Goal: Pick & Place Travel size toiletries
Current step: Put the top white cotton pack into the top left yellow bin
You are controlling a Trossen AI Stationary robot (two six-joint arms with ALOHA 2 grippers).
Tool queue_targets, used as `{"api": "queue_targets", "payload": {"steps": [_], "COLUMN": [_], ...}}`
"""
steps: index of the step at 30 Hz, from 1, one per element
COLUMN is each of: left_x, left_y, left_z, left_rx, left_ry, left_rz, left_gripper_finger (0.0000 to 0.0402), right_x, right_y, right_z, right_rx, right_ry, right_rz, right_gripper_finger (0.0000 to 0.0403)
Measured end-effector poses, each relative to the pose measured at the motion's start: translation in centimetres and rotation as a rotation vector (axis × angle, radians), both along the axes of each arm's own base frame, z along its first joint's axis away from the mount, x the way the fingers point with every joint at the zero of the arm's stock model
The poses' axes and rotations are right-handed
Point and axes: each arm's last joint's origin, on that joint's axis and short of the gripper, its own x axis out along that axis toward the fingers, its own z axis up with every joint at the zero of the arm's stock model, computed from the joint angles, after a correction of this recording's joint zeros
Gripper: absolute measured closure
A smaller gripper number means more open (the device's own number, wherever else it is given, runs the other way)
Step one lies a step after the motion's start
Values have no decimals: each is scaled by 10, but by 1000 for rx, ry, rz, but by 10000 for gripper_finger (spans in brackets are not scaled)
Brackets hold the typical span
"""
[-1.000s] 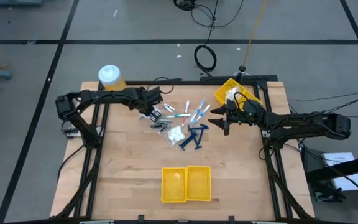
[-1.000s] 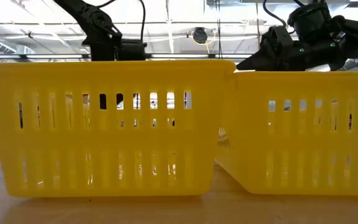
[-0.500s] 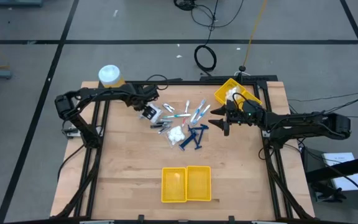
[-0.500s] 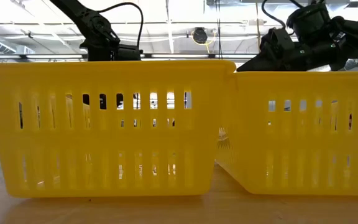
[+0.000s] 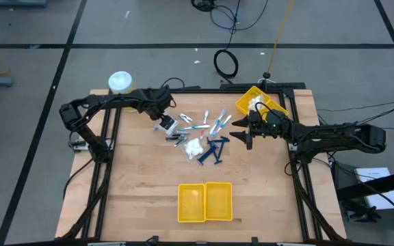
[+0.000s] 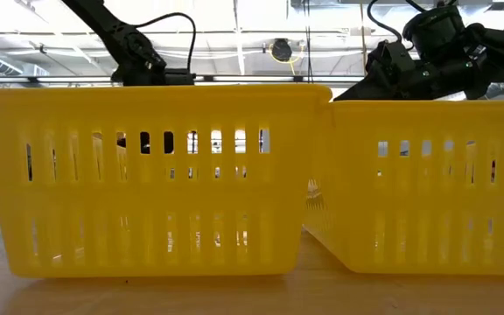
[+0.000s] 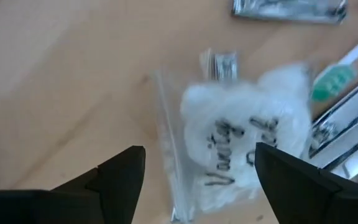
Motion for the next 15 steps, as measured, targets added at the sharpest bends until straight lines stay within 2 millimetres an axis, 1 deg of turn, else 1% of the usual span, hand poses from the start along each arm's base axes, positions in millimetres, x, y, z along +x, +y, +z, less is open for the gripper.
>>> {"api": "queue_targets", "payload": {"steps": [3, 6, 8, 11, 15], "left_x": [-4, -3, -3, -3, -2], "left_y": [-1, -3, -5, -5, -4], "left_z": [-9, -16, -19, -19, -19], "left_rx": [-12, -52, -64, -61, -54], "left_ry": [-14, -79, -97, -105, -114], "left_rz": [-1, -38, -61, -70, -70], "left_gripper_finger": [103, 104, 112, 143, 215], "right_x": [0, 0, 0, 0, 0], "right_y": [0, 0, 0, 0, 0], "right_z": [0, 0, 0, 0, 0], "right_rx": [0, 0, 1, 2, 2], "right_ry": [-1, -2, -2, -2, -2], "right_rz": [0, 0, 0, 0, -1], "right_gripper_finger": [149, 149, 149, 149, 149]}}
